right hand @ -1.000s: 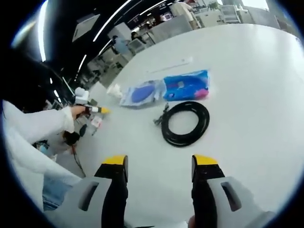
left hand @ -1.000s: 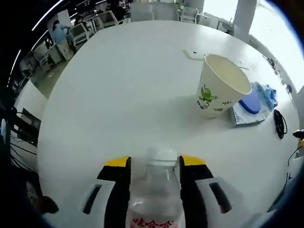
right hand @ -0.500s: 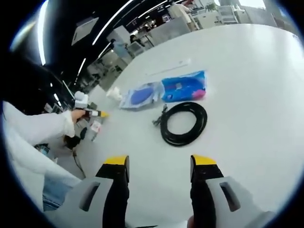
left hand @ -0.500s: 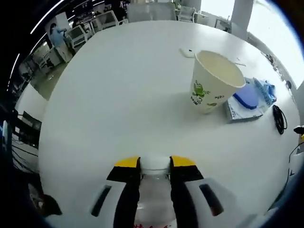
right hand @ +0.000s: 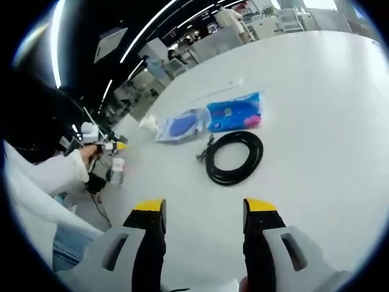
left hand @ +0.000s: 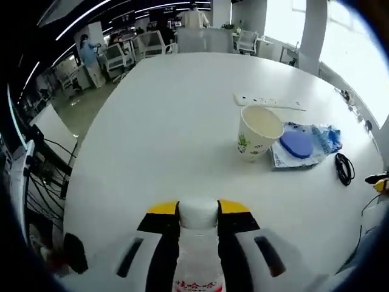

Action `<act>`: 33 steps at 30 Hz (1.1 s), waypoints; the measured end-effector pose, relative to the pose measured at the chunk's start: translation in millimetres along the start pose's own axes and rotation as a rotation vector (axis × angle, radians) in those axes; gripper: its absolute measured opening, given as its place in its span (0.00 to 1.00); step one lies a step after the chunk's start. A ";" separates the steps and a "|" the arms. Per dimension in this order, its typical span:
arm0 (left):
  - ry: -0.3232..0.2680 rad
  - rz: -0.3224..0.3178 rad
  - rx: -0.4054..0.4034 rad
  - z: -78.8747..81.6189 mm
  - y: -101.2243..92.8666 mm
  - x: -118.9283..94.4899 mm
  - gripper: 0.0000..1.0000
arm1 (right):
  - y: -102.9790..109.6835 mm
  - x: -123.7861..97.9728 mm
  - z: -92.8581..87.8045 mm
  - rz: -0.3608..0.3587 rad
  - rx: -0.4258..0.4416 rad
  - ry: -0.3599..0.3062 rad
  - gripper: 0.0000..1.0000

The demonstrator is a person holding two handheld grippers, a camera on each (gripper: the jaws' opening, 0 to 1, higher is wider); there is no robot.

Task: Arrange the tabletop items into an orderly group along one side of the table until the central work area is clear of visible clutter.

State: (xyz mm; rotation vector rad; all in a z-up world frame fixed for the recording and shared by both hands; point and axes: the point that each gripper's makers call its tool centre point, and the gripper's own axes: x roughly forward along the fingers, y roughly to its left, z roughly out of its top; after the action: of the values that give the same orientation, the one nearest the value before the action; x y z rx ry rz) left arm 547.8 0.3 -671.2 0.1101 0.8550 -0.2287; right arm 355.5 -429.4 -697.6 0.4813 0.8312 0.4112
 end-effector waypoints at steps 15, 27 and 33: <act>-0.170 0.037 -0.077 -18.2 6.8 -78.8 0.21 | -11.5 -16.0 -9.0 0.000 0.034 -0.023 0.49; -0.215 0.045 -0.055 -31.7 3.9 -102.6 0.20 | -10.1 -16.8 -4.2 0.004 0.015 -0.030 0.50; -0.321 0.041 -0.076 2.2 10.2 -110.8 0.20 | -5.3 -13.4 2.5 0.015 0.011 -0.043 0.50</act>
State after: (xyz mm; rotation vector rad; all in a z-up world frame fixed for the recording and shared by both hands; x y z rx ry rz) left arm 481.7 27.0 -585.7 0.0189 0.5405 -0.1693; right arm 350.1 -441.3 -691.1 0.5059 0.7886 0.4092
